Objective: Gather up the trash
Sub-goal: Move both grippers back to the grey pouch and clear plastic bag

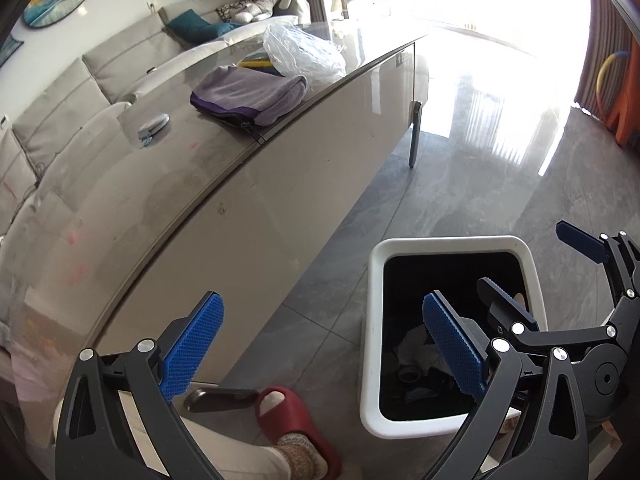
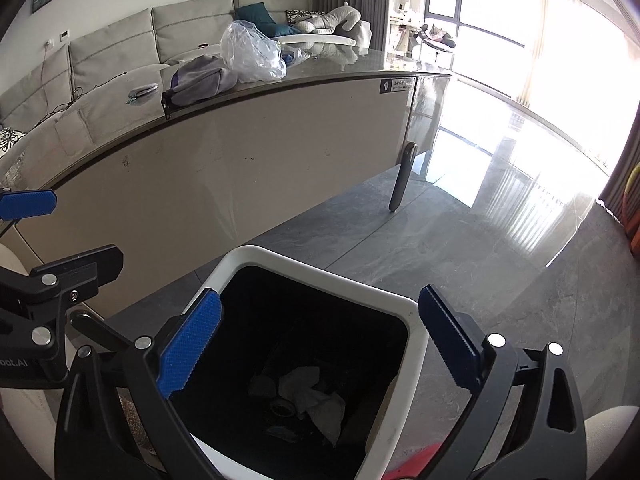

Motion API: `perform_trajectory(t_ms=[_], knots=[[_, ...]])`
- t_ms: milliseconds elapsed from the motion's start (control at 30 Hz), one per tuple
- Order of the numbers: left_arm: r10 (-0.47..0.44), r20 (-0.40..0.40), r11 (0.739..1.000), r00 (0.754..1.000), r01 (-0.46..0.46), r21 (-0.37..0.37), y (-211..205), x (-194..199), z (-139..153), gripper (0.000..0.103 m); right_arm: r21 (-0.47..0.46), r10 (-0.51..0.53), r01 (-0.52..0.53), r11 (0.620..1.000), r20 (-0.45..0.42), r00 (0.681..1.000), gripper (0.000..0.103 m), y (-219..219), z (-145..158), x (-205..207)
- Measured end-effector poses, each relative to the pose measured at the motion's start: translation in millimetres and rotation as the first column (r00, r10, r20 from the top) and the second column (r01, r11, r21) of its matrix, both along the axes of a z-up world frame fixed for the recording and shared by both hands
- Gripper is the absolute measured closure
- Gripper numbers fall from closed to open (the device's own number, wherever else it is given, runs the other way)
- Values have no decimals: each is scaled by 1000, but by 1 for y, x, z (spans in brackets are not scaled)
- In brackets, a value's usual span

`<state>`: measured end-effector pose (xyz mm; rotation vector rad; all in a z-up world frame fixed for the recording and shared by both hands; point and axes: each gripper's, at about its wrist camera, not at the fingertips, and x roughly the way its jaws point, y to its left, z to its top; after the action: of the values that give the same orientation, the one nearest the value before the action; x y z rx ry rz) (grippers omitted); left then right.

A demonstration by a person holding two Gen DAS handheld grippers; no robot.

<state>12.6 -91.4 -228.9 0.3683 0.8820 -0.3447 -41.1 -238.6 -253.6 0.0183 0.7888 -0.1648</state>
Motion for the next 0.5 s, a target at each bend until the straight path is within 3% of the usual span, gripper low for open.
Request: perform_trajectory(t_ms=[500], knots=[[70, 141, 998, 988, -68, -19, 6, 71, 42, 5, -51, 8, 1, 999, 182, 983, 5, -13, 65, 35]])
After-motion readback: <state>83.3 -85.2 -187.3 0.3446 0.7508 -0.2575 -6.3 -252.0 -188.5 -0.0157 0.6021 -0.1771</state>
